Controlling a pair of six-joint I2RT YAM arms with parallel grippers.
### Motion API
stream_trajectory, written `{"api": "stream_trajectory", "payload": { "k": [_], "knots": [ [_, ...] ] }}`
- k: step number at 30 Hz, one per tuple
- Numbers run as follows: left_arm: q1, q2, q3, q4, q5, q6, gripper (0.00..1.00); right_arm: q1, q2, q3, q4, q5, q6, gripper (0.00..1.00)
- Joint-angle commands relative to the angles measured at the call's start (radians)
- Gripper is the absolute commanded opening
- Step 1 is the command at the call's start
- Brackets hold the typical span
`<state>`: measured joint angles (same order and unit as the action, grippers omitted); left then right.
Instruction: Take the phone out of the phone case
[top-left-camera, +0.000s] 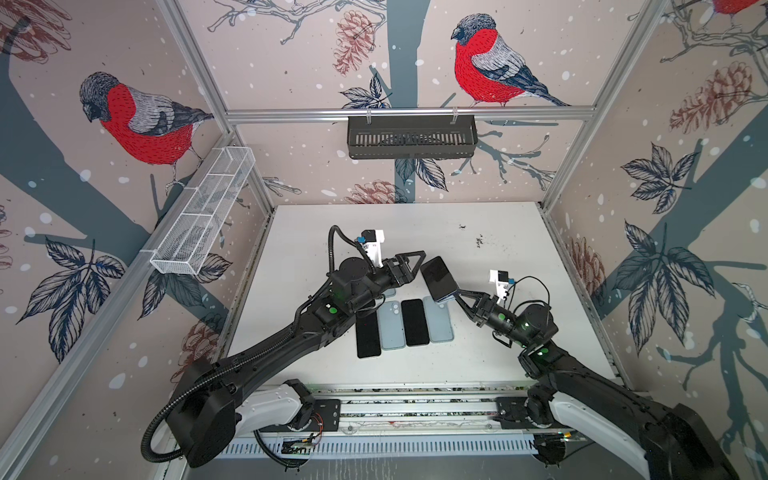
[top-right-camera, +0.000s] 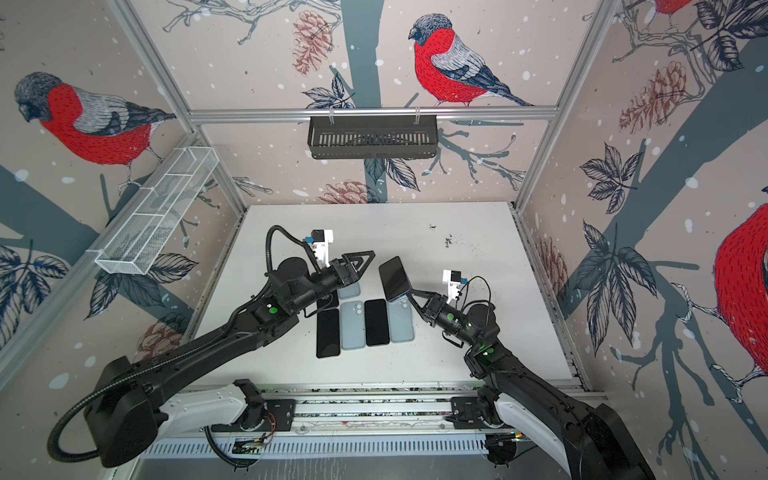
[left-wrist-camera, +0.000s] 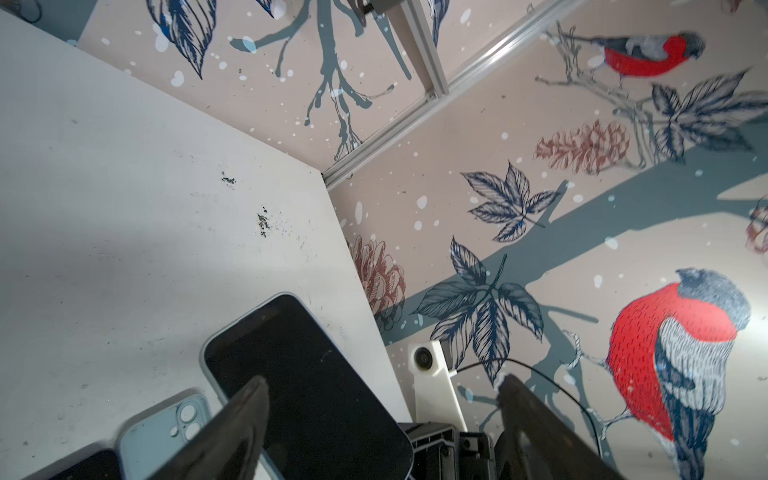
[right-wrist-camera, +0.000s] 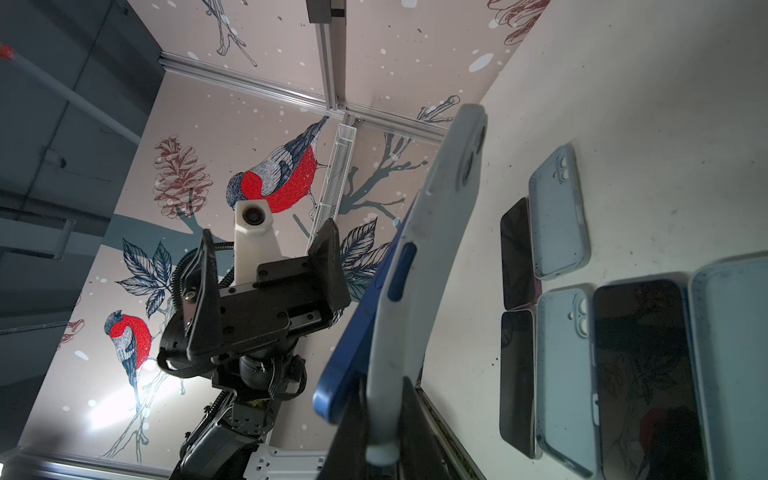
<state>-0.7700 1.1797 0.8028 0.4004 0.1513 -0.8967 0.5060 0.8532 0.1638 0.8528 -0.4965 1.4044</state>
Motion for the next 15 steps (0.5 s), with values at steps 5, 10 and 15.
{"api": "stream_trajectory", "payload": {
  "k": [5,10,15],
  "knots": [
    [-0.226,0.103,0.264,-0.383,-0.247,0.468,0.86,-0.027,-0.031,-0.012,0.037,-0.009,0.010,0.00],
    [-0.380,0.221,0.426,-0.574,-0.462,0.641,0.82,-0.038,-0.053,-0.025,0.021,-0.012,0.007,0.00],
    [-0.428,0.309,0.504,-0.679,-0.528,0.693,0.72,-0.045,-0.067,-0.036,0.012,-0.017,0.006,0.00]
  ]
}}
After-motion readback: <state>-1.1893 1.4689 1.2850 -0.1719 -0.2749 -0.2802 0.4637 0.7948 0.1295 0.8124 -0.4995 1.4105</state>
